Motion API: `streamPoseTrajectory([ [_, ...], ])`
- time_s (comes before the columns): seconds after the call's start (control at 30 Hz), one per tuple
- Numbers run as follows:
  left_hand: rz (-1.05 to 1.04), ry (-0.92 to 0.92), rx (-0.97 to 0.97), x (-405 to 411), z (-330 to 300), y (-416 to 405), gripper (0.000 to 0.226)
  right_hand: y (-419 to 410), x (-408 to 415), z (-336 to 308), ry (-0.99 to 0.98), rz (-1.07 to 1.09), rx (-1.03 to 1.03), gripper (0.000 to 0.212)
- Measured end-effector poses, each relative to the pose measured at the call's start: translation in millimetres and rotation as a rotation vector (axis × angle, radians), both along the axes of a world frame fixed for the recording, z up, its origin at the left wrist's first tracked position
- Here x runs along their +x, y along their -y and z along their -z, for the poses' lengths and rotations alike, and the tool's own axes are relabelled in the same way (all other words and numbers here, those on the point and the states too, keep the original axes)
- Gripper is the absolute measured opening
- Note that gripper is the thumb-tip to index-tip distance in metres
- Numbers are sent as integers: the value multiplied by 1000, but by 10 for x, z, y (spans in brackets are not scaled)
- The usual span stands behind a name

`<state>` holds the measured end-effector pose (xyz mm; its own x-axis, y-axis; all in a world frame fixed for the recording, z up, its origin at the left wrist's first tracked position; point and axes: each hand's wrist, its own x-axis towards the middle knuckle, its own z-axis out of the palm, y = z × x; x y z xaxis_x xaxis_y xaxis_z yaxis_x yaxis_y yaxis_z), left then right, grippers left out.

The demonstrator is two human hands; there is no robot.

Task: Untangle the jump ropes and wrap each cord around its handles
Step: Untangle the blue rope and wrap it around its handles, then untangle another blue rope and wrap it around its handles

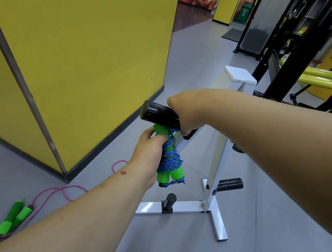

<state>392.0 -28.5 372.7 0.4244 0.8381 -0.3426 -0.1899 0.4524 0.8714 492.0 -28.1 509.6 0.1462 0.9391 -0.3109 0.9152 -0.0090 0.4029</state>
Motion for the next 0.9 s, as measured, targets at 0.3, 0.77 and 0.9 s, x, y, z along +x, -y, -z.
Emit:
streamPoseTrajectory([
  [0.3, 19, -85, 75, -199, -140, 47, 59, 90, -27, -7, -149, 18, 82, 35],
  [0.77, 20, -902, 962, -1053, -354, -166, 91, 148, -695, 502, -276, -204, 491, 89],
  [0.9, -44, -1156, 1028, -1652, -286, -206, 93, 159, -1101, 710, -293, -301, 576, 85],
])
